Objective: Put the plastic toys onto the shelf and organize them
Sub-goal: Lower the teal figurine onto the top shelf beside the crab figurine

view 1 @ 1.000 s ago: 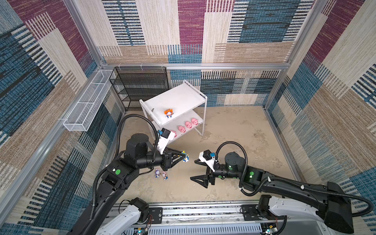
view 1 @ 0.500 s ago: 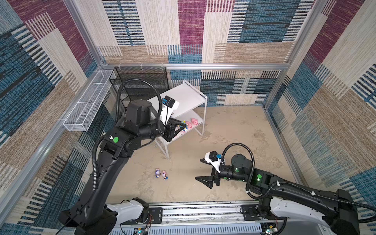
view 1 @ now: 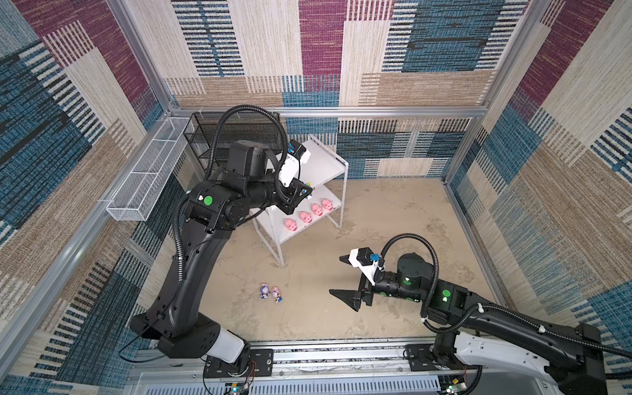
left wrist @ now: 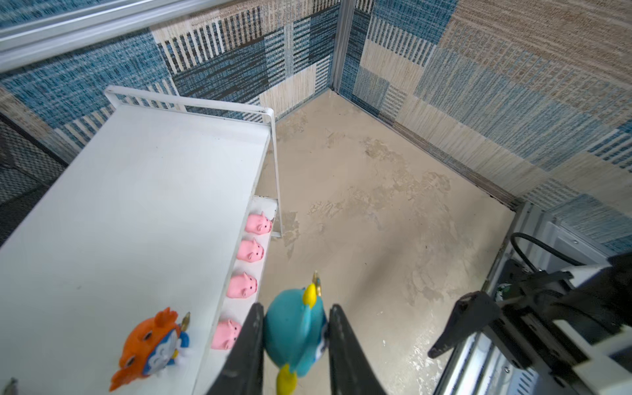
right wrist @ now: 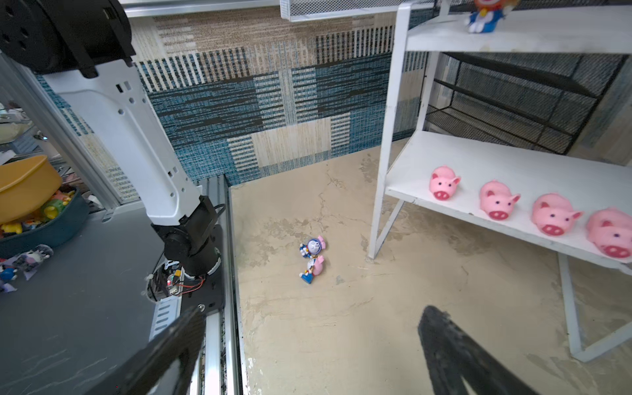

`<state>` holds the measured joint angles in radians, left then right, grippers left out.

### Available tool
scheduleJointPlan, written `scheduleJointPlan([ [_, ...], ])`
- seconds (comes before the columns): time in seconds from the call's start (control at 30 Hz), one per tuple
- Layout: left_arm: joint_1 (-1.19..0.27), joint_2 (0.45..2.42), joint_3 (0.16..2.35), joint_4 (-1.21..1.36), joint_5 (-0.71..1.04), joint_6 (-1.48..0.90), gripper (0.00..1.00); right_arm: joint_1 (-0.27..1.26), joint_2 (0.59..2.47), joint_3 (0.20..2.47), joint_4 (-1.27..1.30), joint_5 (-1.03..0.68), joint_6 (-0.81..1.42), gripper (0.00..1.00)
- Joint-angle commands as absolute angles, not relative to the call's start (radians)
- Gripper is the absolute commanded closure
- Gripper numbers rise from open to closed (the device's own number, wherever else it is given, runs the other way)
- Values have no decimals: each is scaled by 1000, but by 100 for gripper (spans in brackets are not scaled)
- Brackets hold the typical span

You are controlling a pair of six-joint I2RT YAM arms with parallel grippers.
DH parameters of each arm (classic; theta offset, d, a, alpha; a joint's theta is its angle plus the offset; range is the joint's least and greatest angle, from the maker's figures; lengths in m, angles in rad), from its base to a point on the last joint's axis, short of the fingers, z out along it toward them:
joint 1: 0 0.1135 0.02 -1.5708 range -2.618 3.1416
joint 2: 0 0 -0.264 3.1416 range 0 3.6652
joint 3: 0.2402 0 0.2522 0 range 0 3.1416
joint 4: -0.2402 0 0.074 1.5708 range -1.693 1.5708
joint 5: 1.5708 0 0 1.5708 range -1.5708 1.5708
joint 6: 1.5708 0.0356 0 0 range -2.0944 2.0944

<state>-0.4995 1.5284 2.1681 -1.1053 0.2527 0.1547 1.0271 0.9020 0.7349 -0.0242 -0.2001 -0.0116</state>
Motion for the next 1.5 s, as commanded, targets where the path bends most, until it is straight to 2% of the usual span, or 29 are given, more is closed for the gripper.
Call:
scheduleJointPlan([
  [0.0,-497,1568,2235,-1153,209,231,88,1027,915,797,-66,-102,-8,0],
  [0.27,-465,1675,2342,-1196,249,273,88,1026,930,909,-164,-20,24,0],
  [0.63,-413,1767,2382,-1228,288,302,88,1027,920,925,-175,-63,-10,0],
  [1.47,-358,1816,2384,-1238,307,319,88,1028,913,878,-130,-96,-13,0],
])
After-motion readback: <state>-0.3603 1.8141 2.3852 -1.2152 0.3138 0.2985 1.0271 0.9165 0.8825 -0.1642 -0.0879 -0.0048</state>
